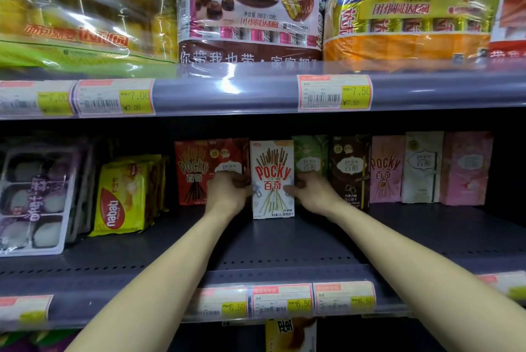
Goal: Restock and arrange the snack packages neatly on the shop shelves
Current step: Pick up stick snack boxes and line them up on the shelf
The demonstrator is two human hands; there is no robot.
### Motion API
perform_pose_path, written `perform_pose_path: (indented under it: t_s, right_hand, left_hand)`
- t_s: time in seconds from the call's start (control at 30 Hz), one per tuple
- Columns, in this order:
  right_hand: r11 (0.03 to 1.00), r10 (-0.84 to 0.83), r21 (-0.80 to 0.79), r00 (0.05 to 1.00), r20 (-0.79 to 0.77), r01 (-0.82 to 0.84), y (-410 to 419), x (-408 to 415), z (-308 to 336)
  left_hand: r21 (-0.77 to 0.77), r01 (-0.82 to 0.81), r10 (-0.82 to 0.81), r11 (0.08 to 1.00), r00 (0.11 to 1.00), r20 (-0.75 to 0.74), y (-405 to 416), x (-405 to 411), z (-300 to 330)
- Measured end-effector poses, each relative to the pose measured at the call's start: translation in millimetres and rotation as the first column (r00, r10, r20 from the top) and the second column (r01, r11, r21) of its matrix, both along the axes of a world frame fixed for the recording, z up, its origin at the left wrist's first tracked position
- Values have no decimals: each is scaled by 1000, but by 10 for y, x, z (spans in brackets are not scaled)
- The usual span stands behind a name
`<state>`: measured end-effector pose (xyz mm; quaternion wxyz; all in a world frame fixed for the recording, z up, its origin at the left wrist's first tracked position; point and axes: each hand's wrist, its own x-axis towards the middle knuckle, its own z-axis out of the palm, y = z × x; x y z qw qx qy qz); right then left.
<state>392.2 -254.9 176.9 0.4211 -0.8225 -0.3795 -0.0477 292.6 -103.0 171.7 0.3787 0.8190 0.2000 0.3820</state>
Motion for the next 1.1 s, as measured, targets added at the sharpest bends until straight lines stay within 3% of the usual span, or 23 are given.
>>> perform_pose_path:
  t_s: [0.5, 0.7, 0.9, 1.0, 1.1]
  right_hand:
    - [999, -7, 48, 1000, -5, 7, 26, -21, -2]
    - [999, -16, 44, 1000, 9, 15, 29, -19, 11]
    - [998, -15, 59, 1000, -1, 15, 28, -10, 4]
    - [997, -15, 74, 1000, -17, 16, 28, -9, -9]
    - [995, 10, 102, 998, -66, -3, 26, 2, -20]
  left_hand:
    - [-34, -10, 11, 999, 1000, 22, 15, 31, 4]
    - [2, -12, 13, 1000, 998, -60, 69, 54, -50]
    - [98, -166, 176, 981, 978, -113, 58, 16, -9]
    - [59, -296, 300, 953, 952, -63, 54, -31, 32]
    - [-37, -243, 244, 969, 969, 47, 81, -44, 35]
